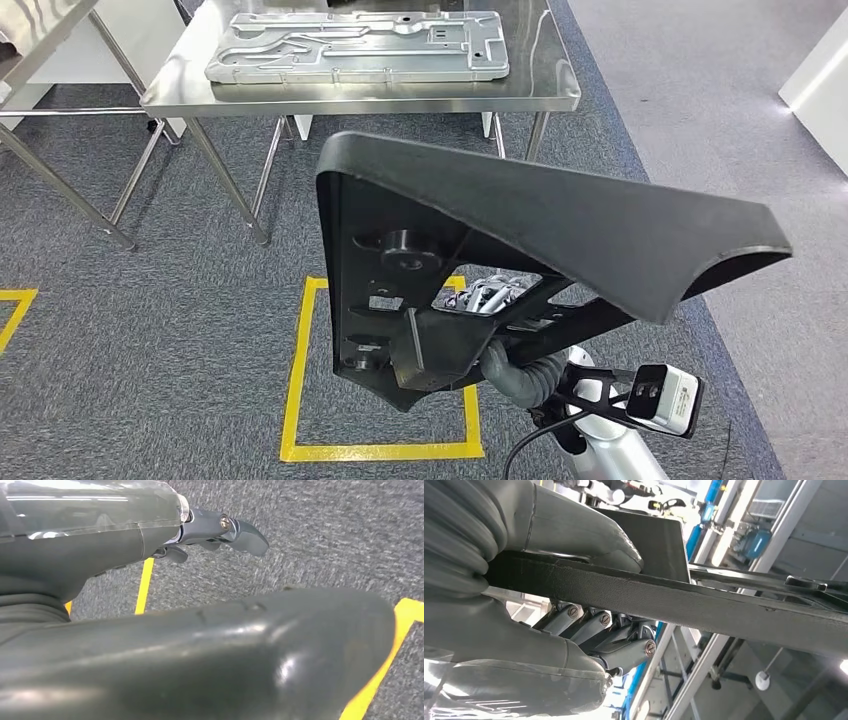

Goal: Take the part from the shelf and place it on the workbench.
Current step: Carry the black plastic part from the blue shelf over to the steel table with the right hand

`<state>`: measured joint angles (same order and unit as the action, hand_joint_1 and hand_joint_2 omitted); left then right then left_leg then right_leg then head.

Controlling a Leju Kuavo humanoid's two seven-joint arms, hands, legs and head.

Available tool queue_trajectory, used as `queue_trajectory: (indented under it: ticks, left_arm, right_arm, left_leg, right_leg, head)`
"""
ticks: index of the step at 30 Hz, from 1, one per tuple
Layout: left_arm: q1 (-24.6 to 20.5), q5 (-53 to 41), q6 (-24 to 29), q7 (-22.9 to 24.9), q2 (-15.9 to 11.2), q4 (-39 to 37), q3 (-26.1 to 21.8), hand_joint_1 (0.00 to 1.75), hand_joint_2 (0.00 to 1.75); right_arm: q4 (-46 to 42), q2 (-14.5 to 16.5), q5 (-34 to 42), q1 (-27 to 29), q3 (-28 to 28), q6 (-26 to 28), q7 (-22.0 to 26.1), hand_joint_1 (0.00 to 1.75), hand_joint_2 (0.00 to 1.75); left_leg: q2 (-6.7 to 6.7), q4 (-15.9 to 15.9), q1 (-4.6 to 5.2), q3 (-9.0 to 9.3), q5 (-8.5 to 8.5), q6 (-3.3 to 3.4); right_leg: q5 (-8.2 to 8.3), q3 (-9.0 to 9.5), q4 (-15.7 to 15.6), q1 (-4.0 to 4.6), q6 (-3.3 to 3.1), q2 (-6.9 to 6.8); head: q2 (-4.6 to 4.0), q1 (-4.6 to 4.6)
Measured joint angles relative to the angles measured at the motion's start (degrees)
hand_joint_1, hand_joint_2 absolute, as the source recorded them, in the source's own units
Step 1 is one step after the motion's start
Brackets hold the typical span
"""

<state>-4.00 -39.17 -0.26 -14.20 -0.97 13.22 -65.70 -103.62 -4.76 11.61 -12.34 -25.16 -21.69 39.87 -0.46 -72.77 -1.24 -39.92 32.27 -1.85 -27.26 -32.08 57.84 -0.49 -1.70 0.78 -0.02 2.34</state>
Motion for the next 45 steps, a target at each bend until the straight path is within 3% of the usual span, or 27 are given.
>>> queue_trajectory:
  ticks: [2, 3, 5, 9, 10, 12, 13, 14, 15, 16, 18, 19, 20, 23, 25, 28, 29, 30, 31, 33, 34, 36, 39, 41, 43, 44, 45]
  left_arm:
    - [0.0, 0.0, 0.0, 0.1, 0.0, 0.0, 0.0, 0.0, 0.0]
    - [-0.1, 0.0, 0.0, 0.1, -0.1, 0.0, -0.1, 0.0, 0.0]
    - [-0.2, 0.0, 0.0, 0.2, -0.1, 0.0, -0.1, 0.0, 0.0]
    - [-0.1, 0.0, 0.0, 0.2, -0.2, 0.0, -0.2, 0.0, 0.0]
    - [-0.1, 0.0, 0.0, 0.2, -0.2, 0.0, -0.2, 0.0, 0.0]
    - [-0.3, 0.0, 0.0, 0.3, -0.1, 0.0, -0.2, 0.0, 0.0]
    - [-0.3, 0.0, 0.1, 0.3, -0.1, 0.0, -0.2, 0.0, 0.0]
    - [-0.2, 0.0, 0.1, 0.3, -0.1, 0.0, -0.3, 0.0, 0.0]
    - [-0.2, 0.0, 0.1, 0.3, 0.0, 0.0, -0.3, 0.0, 0.0]
    - [-0.2, 0.0, 0.1, 0.3, 0.0, 0.0, -0.4, 0.0, 0.0]
    - [-0.2, 0.1, 0.1, 0.3, 0.1, 0.0, -0.4, 0.0, 0.0]
    - [-0.2, 0.1, 0.1, 0.3, 0.2, 0.0, -0.4, 0.0, 0.0]
    - [-0.2, 0.1, 0.1, 0.3, 0.2, 0.0, -0.4, 0.0, 0.0]
    - [-0.2, 0.1, 0.2, 0.3, 0.3, 0.0, -0.5, 0.0, 0.0]
    - [-0.3, 0.1, 0.1, 0.2, 0.3, 0.0, -0.5, 0.0, 0.0]
    - [-0.2, 0.1, 0.0, 0.2, 0.3, 0.0, -0.5, 0.0, 0.0]
    - [-0.1, 0.1, -0.1, 0.1, 0.3, 0.0, -0.5, 0.0, 0.0]
    - [0.0, 0.0, -0.1, 0.1, 0.3, 0.0, -0.5, 0.0, 0.0]
    - [0.0, 0.0, -0.2, 0.1, 0.3, 0.0, -0.5, 0.0, 0.0]
    - [0.0, -0.2, -0.2, 0.0, 0.2, 0.0, -0.5, 0.0, 0.0]
    - [0.0, -0.3, -0.2, -0.1, 0.2, 0.0, -0.5, 0.0, 0.0]
    - [0.0, -0.4, -0.2, -0.1, 0.2, 0.0, -0.5, 0.0, 0.0]
    - [0.1, -0.4, -0.2, -0.1, 0.2, 0.0, -0.6, 0.0, 0.0]
    - [0.1, -0.4, -0.2, -0.1, 0.2, 0.0, -0.8, 0.0, 0.0]
    - [0.1, -0.4, -0.2, -0.2, 0.2, 0.0, -1.0, 0.0, 0.0]
    - [0.2, -0.4, -0.2, -0.3, 0.2, 0.0, -1.1, 0.0, 0.0]
    - [0.2, -0.5, -0.2, -0.4, 0.2, 0.0, -1.2, 0.0, 0.0]
  right_arm:
    - [0.0, 0.0, 0.3, -0.3, 0.0, -0.2, 0.0, 1.69, 1.75]
    - [0.0, 0.0, 0.5, -0.6, 0.0, -0.3, 0.0, 1.69, 1.75]
    - [0.0, 0.0, 0.7, -0.9, 0.0, -0.3, 0.0, 1.69, 1.75]
    - [0.0, 0.0, 0.8, -1.3, 0.0, -0.4, -0.1, 1.69, 1.75]
    - [0.0, 0.0, 0.8, -1.5, 0.0, -0.4, -0.1, 1.69, 1.75]
    - [0.0, 0.0, 0.9, -1.6, 0.0, -0.4, -0.2, 1.69, 1.75]
    - [0.1, 0.0, 0.9, -1.6, 0.0, -0.4, -0.2, 1.69, 1.75]
    - [0.1, 0.0, 1.0, -1.5, 0.0, -0.4, -0.2, 1.69, 1.75]
    - [0.2, 0.0, 1.0, -1.5, 0.0, -0.4, -0.3, 1.69, 1.75]
    - [0.2, 0.0, 1.0, -1.5, 0.0, -0.4, -0.3, 1.69, 1.75]
    - [0.2, 0.1, 1.0, -1.6, 0.0, -0.4, -0.4, 1.69, 1.75]
    - [0.2, 0.2, 1.0, -1.6, 0.0, -0.4, -0.5, 1.69, 1.75]
    - [0.2, 0.3, 1.0, -1.6, 0.0, -0.4, -0.5, 1.69, 1.75]
    - [0.1, 0.6, 1.0, -1.6, 0.0, -0.4, -0.6, 1.69, 1.75]
    - [0.1, 0.9, 1.0, -1.6, 0.0, -0.4, -0.7, 1.69, 1.75]
    - [0.0, 1.3, 0.9, -1.4, 0.0, -0.4, -0.8, 1.69, 1.75]
    - [0.0, 1.3, 0.9, -1.2, 0.0, -0.4, -0.8, 1.69, 1.75]
    - [0.0, 1.4, 0.9, -1.1, 0.0, -0.4, -0.9, 1.69, 1.75]
    - [-0.1, 1.4, 0.8, -1.0, 0.0, -0.4, -0.9, 1.69, 1.75]
    - [-0.3, 1.4, 0.8, -0.9, 0.0, -0.5, -1.0, 1.69, 1.75]
    - [-0.4, 1.4, 0.8, -0.9, 0.0, -0.5, -1.1, 1.69, 1.75]
    - [-0.6, 1.4, 0.7, -0.7, 0.0, -0.6, -1.3, 1.69, 1.75]
    - [-0.7, 1.4, 0.7, -0.5, 0.0, -0.8, -1.3, 1.69, 1.75]
    - [-0.8, 1.5, 0.7, -0.5, 0.0, -0.9, -1.3, 1.69, 1.75]
    - [-0.8, 1.5, 0.7, -0.3, 0.0, -1.1, -1.3, 1.69, 1.75]
    - [-0.8, 1.5, 0.7, -0.2, 0.0, -1.2, -1.3, 1.69, 1.75]
    - [-0.8, 1.5, 0.7, 0.0, 0.1, -1.3, -1.3, 1.69, 1.75]
  left_leg:
    - [0.01, 6.9, 0.08, 2.21, -4.97, 0.64]
    - [0.02, 10.3, 0.29, 3.46, -6.43, 0.96]
    - [0.03, 13.9, 0.71, 4.84, -7.12, 1.5]
    - [0.06, 15.0, 0.53, 5.7, -7.41, 2.7]
    - [0.09, 15.3, 0.38, 5.98, -7.46, 2.98]
    - [0.13, 15.4, 0.4, 6.24, -7.2, 3.35]
    - [0.13, 15.4, 0.42, 6.33, -7.03, 3.4]
    - [0.12, 15.4, 0.44, 6.49, -6.83, 3.42]
    - [0.1, 15.4, 0.44, 6.74, -6.61, 3.39]
    - [0.06, 15.4, 0.45, 7.13, -6.34, 3.32]
    - [-0.03, 15.2, 0.57, 7.95, -5.65, 2.97]
    - [-0.07, 15.2, 0.68, 8.19, -5.34, 2.71]
    - [-0.07, 15.2, 0.77, 8.29, -5.09, 2.41]
    - [0.03, 15.2, 0.77, 8.51, -4.64, 1.43]
    - [0.1, 12.6, 0.62, 7.56, -3.1, 0.82]
    - [0.13, 1.7, 0.45, 1.73, 1.36, 0.21]
    - [0.13, -0.9, 0.43, 0.04, 1.74, 0.1]
    - [0.13, -1.3, 0.43, -0.63, 0.9, 0.09]
    - [0.14, 0.8, 0.44, -0.06, -1.04, 0.18]
    - [0.14, 8.7, 0.54, 3.33, -5.46, 0.75]
    - [0.13, 12.0, 0.69, 4.85, -6.64, 1.17]
    - [0.1, 14.7, 1.03, 6.07, -6.74, 1.98]
    - [0.07, 15.4, 0.92, 6.91, -6.53, 3.07]
    - [0.08, 15.7, 0.79, 7.65, -6.29, 3.7]
    - [0.09, 15.6, 0.84, 7.96, -5.88, 4.02]
    - [0.09, 15.6, 0.87, 8.14, -5.66, 4.06]
    - [0.08, 15.6, 0.89, 8.41, -5.41, 4.04]
  right_leg:
    - [-0.65, 0.97, 0.0, 0.13, 0.14, 0.02]
    - [-0.93, 1.38, 0.0, 0.19, 0.3, 0.01]
    - [-1.41, 1.63, 0.0, 0.26, 0.88, 0.05]
    - [-2.69, 1.49, 1.1, 0.28, 2.25, -0.05]
    - [-3.83, 0.47, 3.2, 0.25, 2.55, -0.13]
    - [-6.96, -3.76, 10.5, 0.09, 2.97, -0.23]
    - [-7.98, -6.07, 14.1, 0.06, 3.12, -0.25]
    - [-8.0, -7.72, 16.3, 0.04, 3.22, -0.29]
    - [-6.83, -8.27, 16.2, 0.03, 3.23, -0.34]
    - [-4.58, -7.59, 13.8, 0.03, 3.15, -0.4]
    - [0.14, -4.32, 5.8, 0.16, 2.68, -0.56]
    - [1.4, -2.99, 2.7, 0.26, 2.37, -0.6]
    - [1.75, -2.28, 0.9, 0.36, 2.06, -0.6]
    - [1.37, -1.84, 0.1, 0.34, 1.12, -0.4]
    - [1.27, -1.16, -0.4, 0.12, 0.4, -0.46]
    - [0.73, -0.46, -0.5, 0.14, -0.14, -0.61]
    - [0.5, -0.25, -0.5, 0.16, -0.15, -0.59]
    - [0.24, 0.04, -0.5, 0.16, -0.09, -0.53]
    - [-0.07, 0.45, -0.5, 0.16, 0.02, -0.48]
    - [-0.77, 1.36, -0.5, 0.22, 0.38, -0.42]
    - [-1.07, 1.65, -0.5, 0.27, 0.65, -0.39]
    - [-1.32, 1.86, -0.4, 0.35, 1.33, -0.36]
    - [-1.51, 1.89, 0.8, 0.27, 2.23, -0.41]
    - [-3.8, -0.28, 5.3, 0.14, 2.72, -0.46]
    - [-6.99, -4.83, 12.8, 0.07, 3.09, -0.47]
    - [-7.67, -6.84, 15.5, 0.05, 3.18, -0.47]
    - [-7.16, -7.94, 16.2, 0.06, 3.18, -0.48]
  head:
    - [0.0, 0.0]
    - [0.0, 0.0]
    - [0.0, 0.0]
    - [0.0, 0.0]
    - [0.0, 0.0]
    - [0.0, 0.0]
    - [0.0, 0.0]
    - [0.0, 0.0]
    - [0.0, 0.0]
    - [0.0, 0.0]
    - [0.0, -0.01]
    - [0.0, 0.0]
    - [0.0, 0.0]
    - [0.0, 0.01]
    - [0.0, 0.01]
    - [0.0, 0.0]
    - [0.0, 0.0]
    - [0.0, 0.0]
    - [0.0, 0.0]
    - [0.0, 0.0]
    - [0.0, 0.0]
    - [0.0, 0.0]
    - [0.0, 0.0]
    - [0.0, 0.0]
    - [0.0, 0.0]
    - [0.0, 0.0]
    - [0.0, 0.0]
